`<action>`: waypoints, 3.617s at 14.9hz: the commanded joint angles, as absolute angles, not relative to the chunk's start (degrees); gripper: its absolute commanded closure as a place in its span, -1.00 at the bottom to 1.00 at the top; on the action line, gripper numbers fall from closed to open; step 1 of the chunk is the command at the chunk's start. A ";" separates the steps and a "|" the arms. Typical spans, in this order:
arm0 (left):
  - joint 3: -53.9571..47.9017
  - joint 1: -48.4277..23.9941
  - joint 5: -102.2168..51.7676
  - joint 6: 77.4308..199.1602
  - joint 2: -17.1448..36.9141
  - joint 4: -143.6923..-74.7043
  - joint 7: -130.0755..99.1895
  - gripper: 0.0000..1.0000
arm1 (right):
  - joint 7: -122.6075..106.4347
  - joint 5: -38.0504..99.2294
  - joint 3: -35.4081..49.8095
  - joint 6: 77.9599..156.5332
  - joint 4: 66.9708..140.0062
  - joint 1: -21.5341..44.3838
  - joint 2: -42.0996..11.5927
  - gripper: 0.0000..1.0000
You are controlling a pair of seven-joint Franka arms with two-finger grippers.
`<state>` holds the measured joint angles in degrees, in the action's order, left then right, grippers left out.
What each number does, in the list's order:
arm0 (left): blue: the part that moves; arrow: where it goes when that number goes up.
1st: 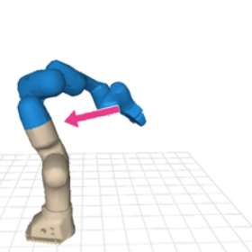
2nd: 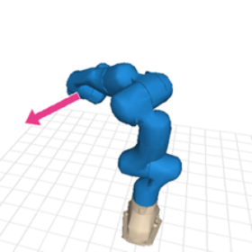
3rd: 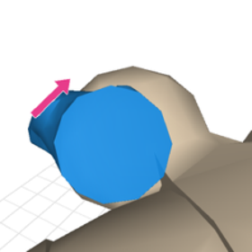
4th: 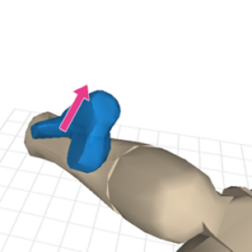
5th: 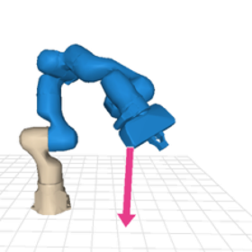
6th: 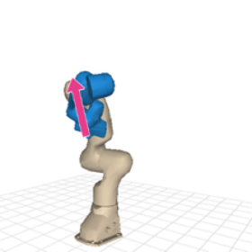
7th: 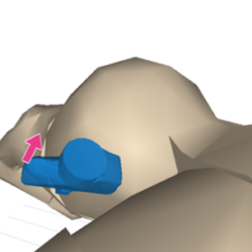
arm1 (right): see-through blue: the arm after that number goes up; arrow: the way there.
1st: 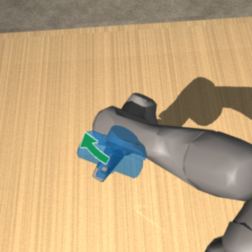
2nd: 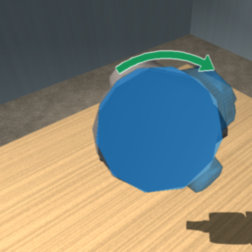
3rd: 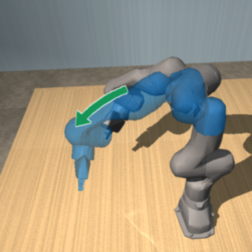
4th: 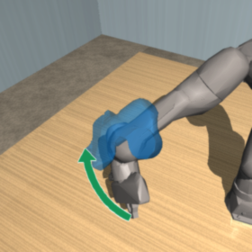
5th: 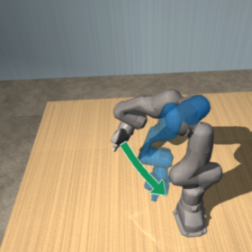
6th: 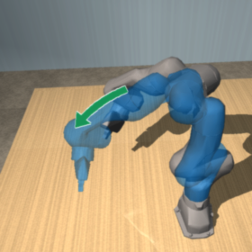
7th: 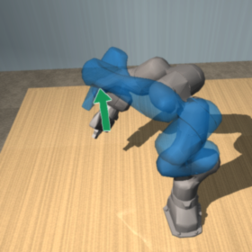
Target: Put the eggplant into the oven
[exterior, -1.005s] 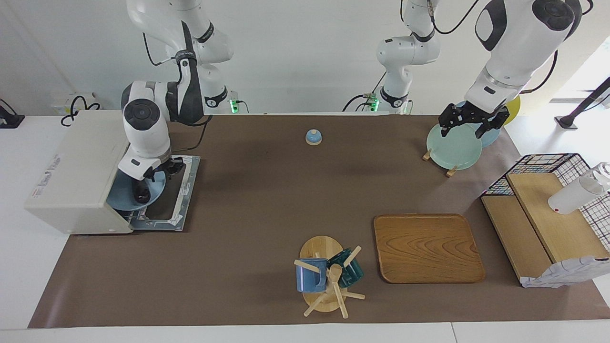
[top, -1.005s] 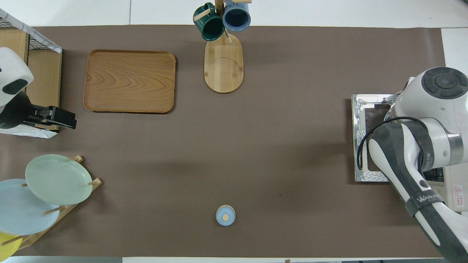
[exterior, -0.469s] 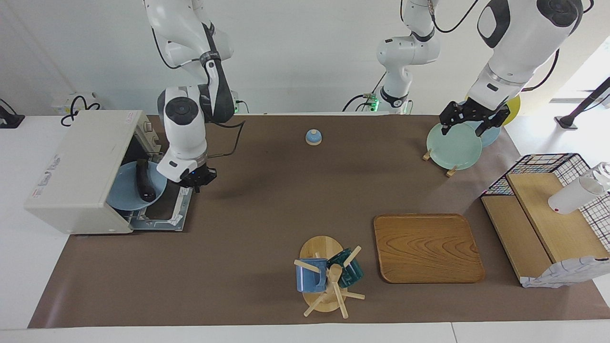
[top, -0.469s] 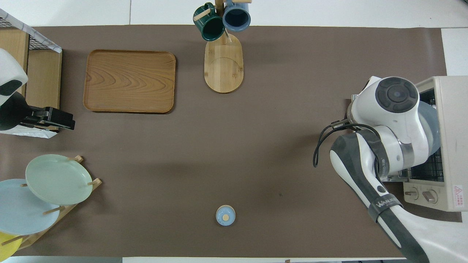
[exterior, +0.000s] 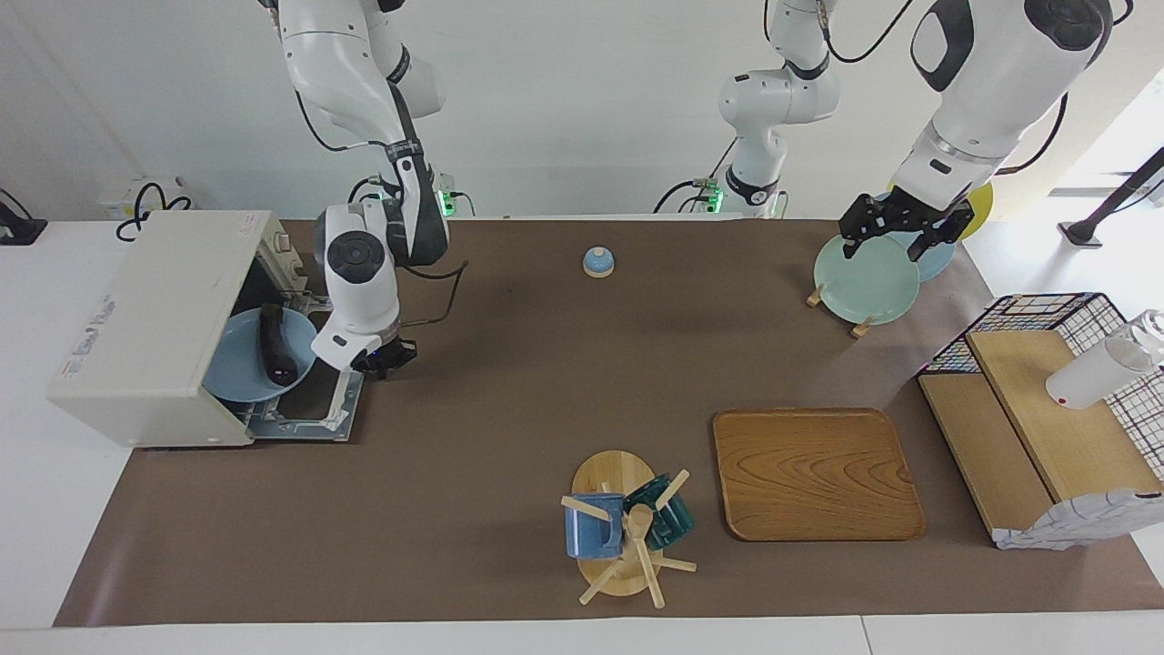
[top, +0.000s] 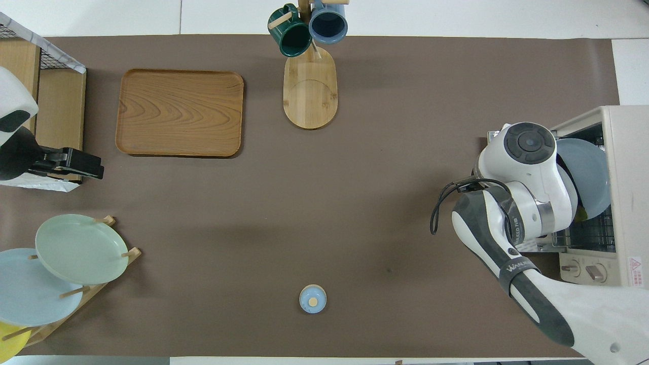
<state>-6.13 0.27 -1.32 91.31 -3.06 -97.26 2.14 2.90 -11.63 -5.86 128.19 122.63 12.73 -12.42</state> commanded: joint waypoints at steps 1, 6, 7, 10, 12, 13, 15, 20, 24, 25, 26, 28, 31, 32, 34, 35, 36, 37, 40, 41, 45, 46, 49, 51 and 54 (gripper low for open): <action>-5.98 0.44 -2.02 92.02 -4.39 -98.70 2.02 -1.00 | 2.90 -13.52 -5.63 127.01 123.84 12.30 -11.08 1.00; -5.98 0.44 -2.02 92.02 -4.39 -98.70 2.02 -1.00 | 2.73 -17.56 -5.71 124.37 123.23 12.22 -10.99 1.00; -5.98 0.44 -2.02 92.11 -4.39 -98.70 2.02 -1.00 | 2.64 -19.67 -5.71 123.32 122.35 12.22 -10.90 1.00; -5.98 0.53 -2.02 92.11 -4.39 -98.70 2.02 -1.00 | -3.74 -21.18 -5.80 115.96 115.95 11.43 -10.29 1.00; -5.98 0.44 -2.02 92.11 -4.39 -98.70 2.02 -1.00 | -11.21 -20.57 -5.80 110.50 111.38 8.45 -8.89 1.00; -5.98 0.53 -2.02 92.11 -4.39 -98.70 2.02 -1.00 | -14.82 -20.57 -5.89 108.56 109.70 6.87 -8.27 1.00; -5.98 0.44 -2.02 92.11 -4.39 -98.70 2.02 -1.00 | -20.80 -20.39 -5.89 106.62 108.63 3.01 -6.60 1.00; -5.98 0.44 -2.02 92.11 -4.39 -98.70 2.02 -1.00 | -23.91 -18.99 -5.89 104.51 108.63 0.35 -3.79 1.00; -5.98 0.44 -2.02 92.11 -4.39 -98.70 2.02 -1.00 | -23.21 -2.68 -5.89 100.48 104.78 0.44 0.69 -1.00; -5.98 0.44 -2.02 92.11 -4.39 -98.70 2.02 -1.00 | -21.90 -0.20 -5.71 98.89 102.68 0.79 1.23 -1.00; -5.98 0.44 -2.02 92.11 -4.39 -98.70 2.02 -1.00 | -19.01 0.87 -5.45 96.44 99.70 1.05 1.06 -1.00; -5.98 0.53 -2.02 92.11 -4.39 -98.70 2.02 -1.00 | -12.95 1.23 -5.36 91.51 96.34 1.14 0.62 -1.00; -5.98 0.44 -2.02 92.11 -4.39 -98.70 2.02 -1.00 | -11.16 1.14 -5.36 89.22 97.12 1.23 1.32 -1.00; -5.98 0.53 -2.02 92.11 -4.39 -98.70 2.02 -1.00 | -11.25 1.14 -5.45 88.34 96.77 1.06 1.14 -1.00; -5.98 0.44 -2.02 92.11 -4.39 -98.70 2.02 -1.00 | -11.16 1.06 -5.45 87.89 96.59 1.14 1.06 -1.00; -5.98 0.44 -2.02 92.11 -4.39 -98.70 2.02 -1.00 | -11.08 0.62 -5.36 87.72 96.33 1.32 0.97 -1.00; -5.98 0.44 -2.02 92.11 -4.39 -98.70 2.02 -1.00 | -11.07 0.27 -5.62 87.19 95.98 2.36 -0.34 -1.00; -5.98 0.44 -2.02 92.11 -4.39 -98.70 2.02 -1.00 | -11.07 0.35 -5.89 86.49 93.89 2.81 -1.66 -1.00; -5.98 0.53 -2.02 92.02 -4.39 -98.70 2.02 -1.00 | -9.68 0.44 -5.45 85.87 93.42 3.25 -0.27 -1.00; -5.98 0.53 -2.02 92.11 -4.39 -98.70 2.02 -1.00 | -9.49 0.44 -5.45 85.87 93.95 3.25 0.26 -1.00; -5.98 0.44 -2.02 92.11 -4.39 -98.70 2.02 -1.00 | -9.14 0.53 -5.89 86.31 94.83 3.25 1.14 -1.00; -5.98 0.44 -2.02 92.11 -4.39 -98.70 2.02 -1.00 | -9.23 0.44 -5.89 86.31 94.83 3.16 1.23 -1.00; -5.98 0.53 -2.02 92.11 -4.39 -98.70 2.02 -1.00 | -9.14 0.26 -5.89 86.66 94.83 3.08 1.41 -1.00; -5.98 0.53 -2.02 92.11 -4.39 -98.70 2.02 -1.00 | -9.14 0.26 -5.89 86.57 94.92 3.08 1.58 -1.00; -5.98 0.53 -2.02 92.11 -4.39 -98.70 2.02 -1.00 | -6.25 0.35 -5.80 86.84 94.75 3.08 1.49 -1.00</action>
<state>-6.13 0.27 -1.32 91.31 -3.06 -97.26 2.14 -8.90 -0.21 -5.97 86.92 94.51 3.38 0.80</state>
